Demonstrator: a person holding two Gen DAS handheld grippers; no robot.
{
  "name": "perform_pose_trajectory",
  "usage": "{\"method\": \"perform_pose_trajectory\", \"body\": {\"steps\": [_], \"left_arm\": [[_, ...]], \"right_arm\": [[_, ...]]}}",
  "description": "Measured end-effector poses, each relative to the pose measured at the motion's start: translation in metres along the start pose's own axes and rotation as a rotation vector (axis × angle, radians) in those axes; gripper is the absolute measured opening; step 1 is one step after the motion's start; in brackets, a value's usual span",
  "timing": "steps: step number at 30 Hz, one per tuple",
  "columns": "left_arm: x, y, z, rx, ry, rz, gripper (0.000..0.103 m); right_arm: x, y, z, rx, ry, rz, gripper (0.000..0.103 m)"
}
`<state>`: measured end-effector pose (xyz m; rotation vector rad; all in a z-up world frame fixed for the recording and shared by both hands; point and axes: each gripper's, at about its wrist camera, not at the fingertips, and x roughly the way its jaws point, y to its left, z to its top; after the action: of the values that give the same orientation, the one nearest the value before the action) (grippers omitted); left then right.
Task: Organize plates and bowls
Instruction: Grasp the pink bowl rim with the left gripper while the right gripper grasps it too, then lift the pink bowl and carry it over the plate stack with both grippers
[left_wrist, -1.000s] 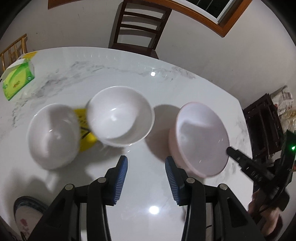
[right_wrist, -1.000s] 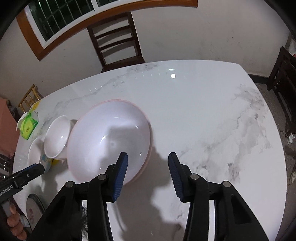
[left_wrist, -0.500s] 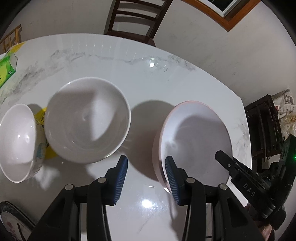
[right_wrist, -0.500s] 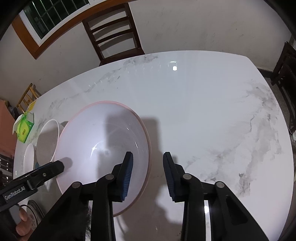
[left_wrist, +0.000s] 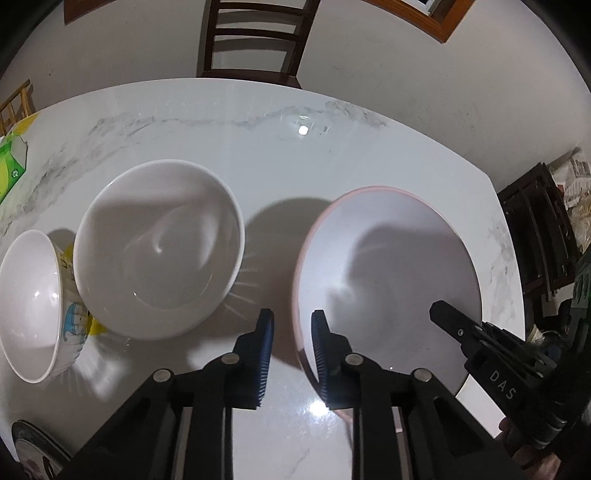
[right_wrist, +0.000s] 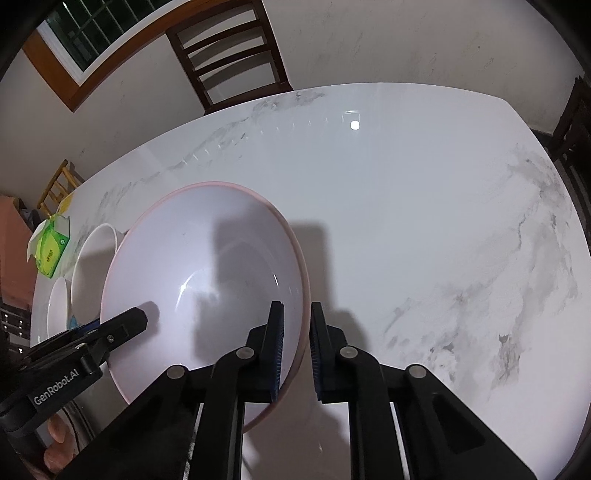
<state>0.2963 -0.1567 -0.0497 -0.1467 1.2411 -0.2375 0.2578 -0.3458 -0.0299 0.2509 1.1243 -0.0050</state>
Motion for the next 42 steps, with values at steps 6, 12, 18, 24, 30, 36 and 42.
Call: {"method": "perform_pose_trajectory", "body": {"steps": [6, 12, 18, 24, 30, 36, 42], "left_arm": [[-0.003, -0.004, -0.021, 0.041, -0.001, 0.019, 0.02], [-0.013, 0.002, -0.047, 0.05, 0.008, 0.041, 0.02], [-0.027, 0.008, -0.084, 0.061, 0.0, 0.073, 0.02], [-0.045, 0.024, -0.124, 0.038, -0.008, 0.072, 0.02], [-0.062, 0.038, -0.153, 0.02, -0.024, 0.088, 0.02], [-0.076, 0.052, -0.179, 0.008, -0.032, 0.103, 0.02], [-0.092, 0.069, -0.189, -0.002, -0.066, 0.107, 0.02]], "right_arm": [[-0.007, 0.006, -0.019, -0.002, 0.002, -0.002, 0.013], [-0.017, 0.015, -0.048, -0.005, 0.003, -0.005, 0.013], [-0.031, 0.026, -0.089, -0.004, -0.001, 0.002, 0.014], [-0.042, 0.035, -0.125, 0.014, 0.005, 0.027, 0.014], [-0.051, 0.049, -0.157, 0.012, 0.01, 0.041, 0.014], [-0.057, 0.065, -0.179, -0.001, 0.014, 0.044, 0.014], [-0.066, 0.079, -0.194, -0.014, 0.007, 0.051, 0.014]]}}
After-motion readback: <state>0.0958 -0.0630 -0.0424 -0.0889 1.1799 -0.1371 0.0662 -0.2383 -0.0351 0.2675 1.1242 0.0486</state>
